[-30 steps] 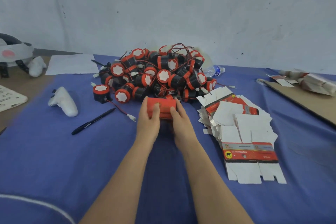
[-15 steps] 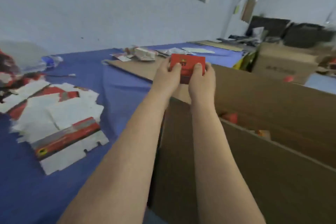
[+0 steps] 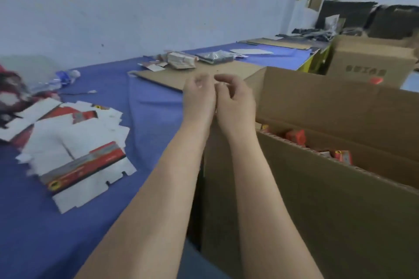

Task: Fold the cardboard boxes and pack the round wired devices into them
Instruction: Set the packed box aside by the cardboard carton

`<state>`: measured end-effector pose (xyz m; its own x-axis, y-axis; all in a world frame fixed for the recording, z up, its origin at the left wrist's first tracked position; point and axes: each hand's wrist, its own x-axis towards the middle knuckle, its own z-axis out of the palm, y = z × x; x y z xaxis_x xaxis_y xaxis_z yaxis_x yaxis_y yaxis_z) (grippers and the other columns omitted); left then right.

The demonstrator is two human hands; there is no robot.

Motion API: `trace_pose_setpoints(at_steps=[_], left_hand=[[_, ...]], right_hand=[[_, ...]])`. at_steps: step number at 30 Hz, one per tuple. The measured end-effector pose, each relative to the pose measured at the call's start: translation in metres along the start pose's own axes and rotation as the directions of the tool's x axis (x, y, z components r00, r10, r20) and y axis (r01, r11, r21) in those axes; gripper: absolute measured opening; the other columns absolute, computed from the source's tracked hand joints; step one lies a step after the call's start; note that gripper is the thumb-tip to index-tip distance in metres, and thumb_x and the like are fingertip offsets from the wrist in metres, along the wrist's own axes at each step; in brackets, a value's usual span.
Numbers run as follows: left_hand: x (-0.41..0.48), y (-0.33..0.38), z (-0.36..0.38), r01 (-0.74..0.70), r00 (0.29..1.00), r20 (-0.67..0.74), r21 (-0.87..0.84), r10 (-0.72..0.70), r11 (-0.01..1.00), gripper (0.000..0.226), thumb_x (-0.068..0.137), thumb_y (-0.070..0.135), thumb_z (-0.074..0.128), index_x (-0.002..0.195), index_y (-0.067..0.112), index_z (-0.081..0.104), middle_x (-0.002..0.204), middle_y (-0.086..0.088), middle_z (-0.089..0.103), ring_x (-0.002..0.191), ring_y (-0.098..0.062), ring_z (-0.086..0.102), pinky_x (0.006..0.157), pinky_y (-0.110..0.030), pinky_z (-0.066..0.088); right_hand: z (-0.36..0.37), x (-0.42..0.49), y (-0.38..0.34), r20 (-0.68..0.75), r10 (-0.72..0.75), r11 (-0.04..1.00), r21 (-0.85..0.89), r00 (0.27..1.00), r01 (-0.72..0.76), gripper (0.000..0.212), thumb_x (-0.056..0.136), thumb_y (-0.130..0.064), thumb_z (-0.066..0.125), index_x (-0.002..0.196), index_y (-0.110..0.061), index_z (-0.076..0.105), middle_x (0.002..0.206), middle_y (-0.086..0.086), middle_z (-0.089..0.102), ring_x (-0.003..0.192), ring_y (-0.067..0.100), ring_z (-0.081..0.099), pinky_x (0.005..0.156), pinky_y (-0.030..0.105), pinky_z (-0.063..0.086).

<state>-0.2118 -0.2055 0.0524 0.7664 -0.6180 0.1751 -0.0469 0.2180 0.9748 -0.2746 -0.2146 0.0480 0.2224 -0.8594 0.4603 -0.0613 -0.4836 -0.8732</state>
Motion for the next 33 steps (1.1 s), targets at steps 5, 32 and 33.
trace_pose_setpoints(at_steps=[5,32,33], left_hand=[[0.021,-0.033,-0.145,0.091,0.848,-0.512,0.395,0.137,0.914,0.041,0.094,0.020,0.050,0.133,0.006,0.046,0.147,-0.011,0.034,0.132,-0.029,0.039,0.108,-0.041,0.034],[0.010,-0.035,-0.284,-0.110,0.671,-0.700,0.230,0.243,0.967,0.062,0.099,0.025,0.047,0.151,0.010,0.017,0.154,-0.005,0.025,0.138,-0.017,0.033,0.108,-0.025,0.032],[0.012,-0.030,-0.297,-0.117,0.663,-0.704,0.237,0.254,0.964,0.059,0.098,0.027,0.049,0.149,0.012,0.023,0.146,-0.004,0.038,0.129,-0.017,0.044,0.102,-0.025,0.038]], right_hand=[[0.114,-0.041,0.025,0.430,0.151,0.984,-0.149,0.890,-0.095,0.021,0.091,-0.009,0.046,0.096,-0.003,0.066,0.093,0.013,0.068,0.087,0.029,0.059,0.080,0.037,0.048],[0.229,-0.089,-0.022,0.416,-0.026,0.996,0.089,0.909,-0.012,0.014,0.097,-0.014,0.050,0.110,-0.012,0.047,0.095,-0.004,0.057,0.082,0.012,0.053,0.061,0.011,0.034],[0.239,-0.091,-0.027,0.425,-0.031,0.989,0.144,0.904,-0.034,0.010,0.097,-0.014,0.049,0.107,-0.014,0.046,0.089,-0.008,0.055,0.077,0.008,0.052,0.058,0.007,0.035]])
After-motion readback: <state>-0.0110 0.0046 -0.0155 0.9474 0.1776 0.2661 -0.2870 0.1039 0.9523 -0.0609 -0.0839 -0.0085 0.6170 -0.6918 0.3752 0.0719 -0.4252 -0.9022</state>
